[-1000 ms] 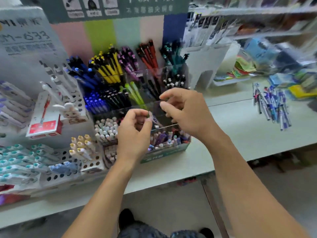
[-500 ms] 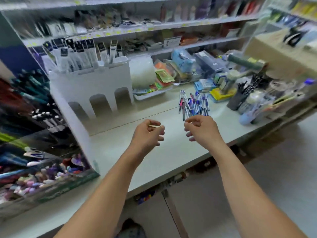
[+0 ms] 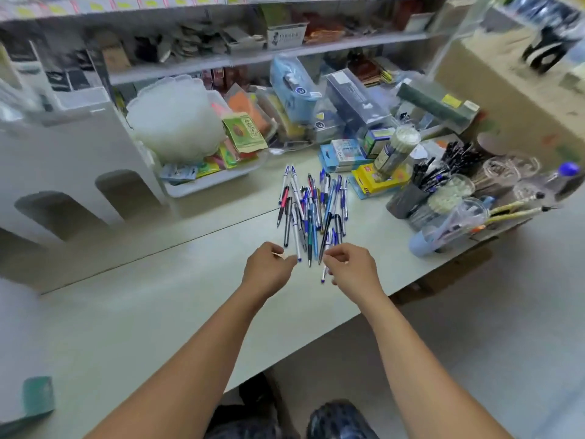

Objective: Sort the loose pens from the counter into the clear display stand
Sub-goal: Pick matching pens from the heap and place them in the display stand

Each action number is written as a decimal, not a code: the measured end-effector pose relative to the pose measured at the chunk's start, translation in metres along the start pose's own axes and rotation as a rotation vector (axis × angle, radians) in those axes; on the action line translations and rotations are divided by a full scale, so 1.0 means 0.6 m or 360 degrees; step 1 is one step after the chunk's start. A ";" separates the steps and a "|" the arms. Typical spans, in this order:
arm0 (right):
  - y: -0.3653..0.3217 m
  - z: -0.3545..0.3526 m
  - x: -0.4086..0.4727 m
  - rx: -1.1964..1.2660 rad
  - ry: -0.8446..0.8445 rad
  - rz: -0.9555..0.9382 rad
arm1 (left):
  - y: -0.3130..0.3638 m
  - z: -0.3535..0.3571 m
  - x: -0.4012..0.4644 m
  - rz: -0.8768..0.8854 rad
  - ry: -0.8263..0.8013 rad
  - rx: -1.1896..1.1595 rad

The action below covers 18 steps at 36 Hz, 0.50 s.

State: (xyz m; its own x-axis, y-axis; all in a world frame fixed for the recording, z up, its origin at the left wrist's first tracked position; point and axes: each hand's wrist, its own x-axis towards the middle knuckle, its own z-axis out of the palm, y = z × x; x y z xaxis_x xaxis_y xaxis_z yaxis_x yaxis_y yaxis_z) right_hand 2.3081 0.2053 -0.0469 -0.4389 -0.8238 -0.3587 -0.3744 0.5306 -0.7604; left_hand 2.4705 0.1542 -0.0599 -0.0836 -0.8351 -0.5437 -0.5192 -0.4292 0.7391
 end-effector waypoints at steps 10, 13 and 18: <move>0.005 -0.004 0.132 -0.0058 -0.0210 -0.0089 | 0.051 0.054 0.134 -0.0077 0.0325 0.0462; 0.016 -0.013 0.175 -0.0058 -0.0320 -0.0087 | 0.069 0.073 0.169 -0.0123 0.0380 0.0573; 0.029 -0.029 0.237 -0.0092 -0.0452 -0.0124 | 0.090 0.115 0.224 -0.0268 0.0440 0.0723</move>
State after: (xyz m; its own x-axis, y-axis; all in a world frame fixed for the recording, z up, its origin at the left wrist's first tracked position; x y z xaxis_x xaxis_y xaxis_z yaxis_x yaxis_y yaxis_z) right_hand 2.2251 0.1012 -0.1018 -0.1640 -0.8810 -0.4438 -0.4477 0.4673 -0.7623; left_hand 2.3723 0.0426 -0.1203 0.2264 -0.8533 -0.4697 -0.8256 -0.4240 0.3724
